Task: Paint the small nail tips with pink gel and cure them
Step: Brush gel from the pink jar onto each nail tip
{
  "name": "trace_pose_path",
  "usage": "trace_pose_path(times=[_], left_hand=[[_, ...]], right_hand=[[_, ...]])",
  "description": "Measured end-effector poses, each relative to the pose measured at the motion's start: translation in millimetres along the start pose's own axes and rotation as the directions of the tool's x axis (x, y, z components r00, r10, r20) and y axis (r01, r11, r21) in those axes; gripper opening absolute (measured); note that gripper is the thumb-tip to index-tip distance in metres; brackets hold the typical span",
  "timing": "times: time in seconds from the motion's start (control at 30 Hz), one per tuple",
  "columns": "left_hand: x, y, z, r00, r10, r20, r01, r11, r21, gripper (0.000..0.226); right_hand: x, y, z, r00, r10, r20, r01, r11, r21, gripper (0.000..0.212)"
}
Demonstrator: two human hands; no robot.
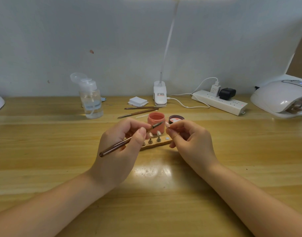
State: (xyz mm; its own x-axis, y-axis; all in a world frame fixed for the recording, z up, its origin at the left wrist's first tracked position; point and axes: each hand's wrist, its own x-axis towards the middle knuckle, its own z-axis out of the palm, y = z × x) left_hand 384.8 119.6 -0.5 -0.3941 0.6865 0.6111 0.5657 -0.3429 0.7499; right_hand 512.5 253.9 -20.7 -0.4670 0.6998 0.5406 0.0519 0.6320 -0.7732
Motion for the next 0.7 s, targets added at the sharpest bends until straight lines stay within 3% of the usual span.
trace_pose_path(times=[0.57,0.7], left_hand=[[-1.6,1.8,1.5,0.998,0.058,0.000,-0.058,0.997,0.052,0.014],[-2.4,7.0,2.9,0.997,0.047,0.063,-0.051,0.996,0.069,0.016]], right_hand=[[0.2,1.5,-0.2,1.000,-0.013,0.005,0.014,0.999,-0.041,0.004],[0.4,1.7,-0.9,1.000,-0.012,0.001,0.012,0.999,-0.043,0.005]])
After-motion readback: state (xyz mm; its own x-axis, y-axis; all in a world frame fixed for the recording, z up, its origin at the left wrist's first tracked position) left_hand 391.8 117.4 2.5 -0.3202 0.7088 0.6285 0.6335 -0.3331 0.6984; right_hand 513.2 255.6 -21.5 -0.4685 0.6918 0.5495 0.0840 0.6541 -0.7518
